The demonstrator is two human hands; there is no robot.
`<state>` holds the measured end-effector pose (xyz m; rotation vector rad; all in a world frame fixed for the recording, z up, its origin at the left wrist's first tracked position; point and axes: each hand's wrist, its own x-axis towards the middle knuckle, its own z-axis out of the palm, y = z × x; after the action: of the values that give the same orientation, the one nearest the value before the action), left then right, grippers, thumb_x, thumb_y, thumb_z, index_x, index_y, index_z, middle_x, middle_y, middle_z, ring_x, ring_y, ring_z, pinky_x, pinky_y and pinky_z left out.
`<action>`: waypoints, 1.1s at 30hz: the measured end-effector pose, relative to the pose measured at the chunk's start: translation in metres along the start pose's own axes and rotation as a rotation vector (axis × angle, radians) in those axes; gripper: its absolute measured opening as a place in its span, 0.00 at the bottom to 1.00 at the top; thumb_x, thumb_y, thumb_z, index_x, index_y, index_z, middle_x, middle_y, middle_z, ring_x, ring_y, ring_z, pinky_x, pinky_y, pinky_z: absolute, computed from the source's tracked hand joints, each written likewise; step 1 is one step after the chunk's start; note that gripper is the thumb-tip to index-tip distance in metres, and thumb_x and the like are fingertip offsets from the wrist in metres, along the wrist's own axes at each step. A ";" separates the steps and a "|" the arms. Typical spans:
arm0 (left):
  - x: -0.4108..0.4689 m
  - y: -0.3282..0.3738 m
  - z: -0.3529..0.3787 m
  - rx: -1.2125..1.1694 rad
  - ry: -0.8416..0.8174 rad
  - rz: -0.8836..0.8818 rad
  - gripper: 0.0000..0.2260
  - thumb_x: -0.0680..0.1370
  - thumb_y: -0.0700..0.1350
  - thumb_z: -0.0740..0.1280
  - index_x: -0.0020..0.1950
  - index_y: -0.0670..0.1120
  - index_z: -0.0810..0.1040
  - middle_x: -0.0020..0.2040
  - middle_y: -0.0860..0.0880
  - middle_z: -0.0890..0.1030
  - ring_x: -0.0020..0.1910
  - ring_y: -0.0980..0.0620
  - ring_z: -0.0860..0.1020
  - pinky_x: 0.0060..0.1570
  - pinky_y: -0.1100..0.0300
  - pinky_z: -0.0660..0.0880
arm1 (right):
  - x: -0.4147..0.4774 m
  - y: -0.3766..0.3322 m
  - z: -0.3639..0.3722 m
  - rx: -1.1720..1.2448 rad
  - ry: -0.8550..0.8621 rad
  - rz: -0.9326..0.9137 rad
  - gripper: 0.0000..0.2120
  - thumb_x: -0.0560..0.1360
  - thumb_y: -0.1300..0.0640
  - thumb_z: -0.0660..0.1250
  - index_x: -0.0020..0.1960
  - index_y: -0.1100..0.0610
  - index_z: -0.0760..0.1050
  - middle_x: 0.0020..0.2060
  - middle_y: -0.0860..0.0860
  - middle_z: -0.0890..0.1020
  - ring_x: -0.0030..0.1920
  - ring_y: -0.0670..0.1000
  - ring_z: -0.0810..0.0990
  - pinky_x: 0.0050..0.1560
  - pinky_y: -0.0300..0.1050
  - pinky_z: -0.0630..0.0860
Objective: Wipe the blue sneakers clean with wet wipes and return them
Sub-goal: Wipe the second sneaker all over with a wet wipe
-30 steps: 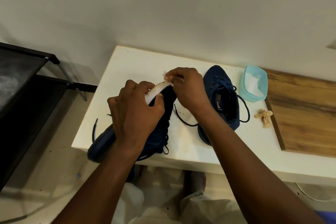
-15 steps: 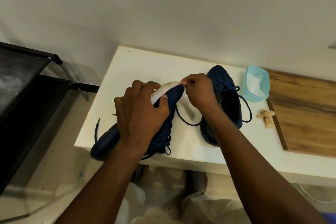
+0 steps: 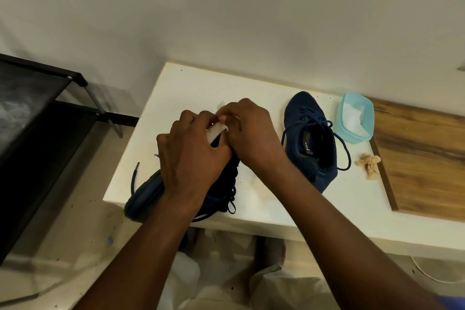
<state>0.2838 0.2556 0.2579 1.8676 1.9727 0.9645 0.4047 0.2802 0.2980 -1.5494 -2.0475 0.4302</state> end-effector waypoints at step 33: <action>-0.004 0.008 0.002 0.033 0.010 0.039 0.15 0.76 0.57 0.69 0.59 0.53 0.79 0.51 0.50 0.79 0.46 0.50 0.77 0.50 0.50 0.72 | 0.012 0.043 -0.010 0.110 0.115 0.286 0.10 0.78 0.66 0.63 0.51 0.61 0.83 0.48 0.54 0.84 0.51 0.53 0.80 0.54 0.44 0.75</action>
<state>0.2919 0.2514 0.2605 1.9289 1.9765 0.9601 0.4421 0.3032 0.2853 -1.7615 -1.6931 0.5366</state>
